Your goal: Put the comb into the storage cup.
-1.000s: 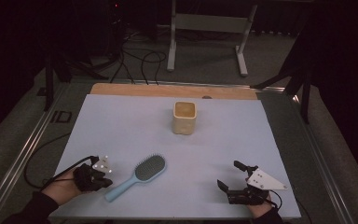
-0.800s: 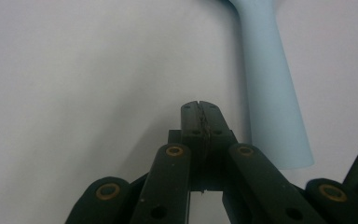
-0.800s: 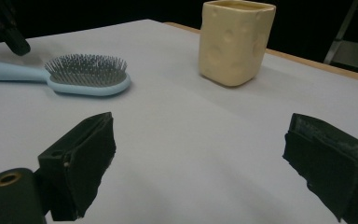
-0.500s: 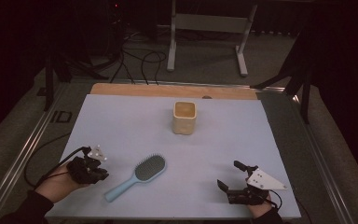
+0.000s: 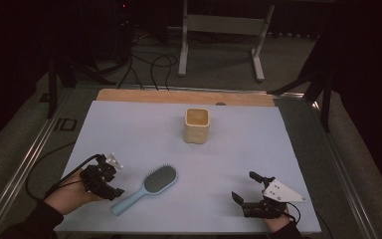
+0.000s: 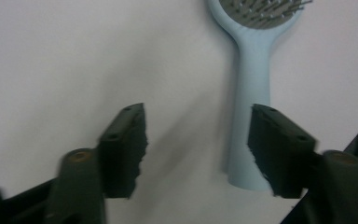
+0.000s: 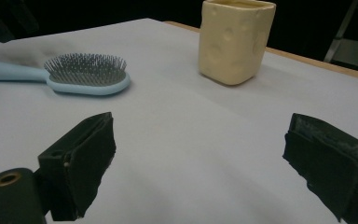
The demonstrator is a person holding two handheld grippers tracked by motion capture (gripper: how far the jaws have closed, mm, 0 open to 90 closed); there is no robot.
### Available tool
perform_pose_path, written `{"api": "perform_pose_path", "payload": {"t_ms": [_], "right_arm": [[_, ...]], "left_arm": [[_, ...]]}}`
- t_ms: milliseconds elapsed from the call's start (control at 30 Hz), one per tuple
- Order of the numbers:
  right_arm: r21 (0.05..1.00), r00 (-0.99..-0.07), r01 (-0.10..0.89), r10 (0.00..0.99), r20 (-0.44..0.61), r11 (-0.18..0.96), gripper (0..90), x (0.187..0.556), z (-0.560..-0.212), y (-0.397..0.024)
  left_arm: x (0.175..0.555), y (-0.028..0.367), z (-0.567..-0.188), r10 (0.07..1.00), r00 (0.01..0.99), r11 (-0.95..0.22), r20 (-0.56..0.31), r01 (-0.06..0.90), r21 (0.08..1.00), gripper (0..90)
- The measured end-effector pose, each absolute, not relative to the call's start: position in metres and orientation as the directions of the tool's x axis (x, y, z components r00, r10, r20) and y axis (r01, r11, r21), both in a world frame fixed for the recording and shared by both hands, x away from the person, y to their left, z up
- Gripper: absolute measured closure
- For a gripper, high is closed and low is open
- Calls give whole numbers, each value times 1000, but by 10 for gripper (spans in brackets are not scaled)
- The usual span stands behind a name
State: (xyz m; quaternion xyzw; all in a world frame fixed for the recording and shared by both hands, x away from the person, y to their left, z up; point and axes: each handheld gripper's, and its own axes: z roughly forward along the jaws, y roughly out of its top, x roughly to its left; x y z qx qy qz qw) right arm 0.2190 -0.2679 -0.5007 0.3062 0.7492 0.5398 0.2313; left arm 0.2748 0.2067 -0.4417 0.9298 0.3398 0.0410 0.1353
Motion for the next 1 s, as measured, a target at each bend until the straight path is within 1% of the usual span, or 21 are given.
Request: {"api": "perform_pose_path", "payload": {"t_ms": [133,267,333,467,533,733,1000], "right_arm": [[950,-704,213,710,-13,229,87,219,-501,-268],[950,-704,210,710,-17,230,87,219,-501,-268],[950,-704,212,710,-15,230,87,219,-501,-268],[950,-704,212,710,-15,230,87,219,-501,-268],[950,-704,211,710,-16,230,87,219,-501,-268],[950,-704,211,710,-17,232,87,219,-501,-268],[949,-703,210,711,-20,235,87,219,-501,-268]], "left_arm": [[278,199,-442,648,761,-735,-30,635,238,170],[280,191,-443,644,764,-743,-45,638,204,64],[282,186,-444,642,763,-742,-70,642,195,11],[286,177,-447,635,767,-746,-93,641,183,0],[288,172,-449,648,759,-740,-71,649,178,0],[288,160,-458,626,777,-761,-61,627,166,0],[292,154,-466,636,769,-757,-70,639,137,0]]}}
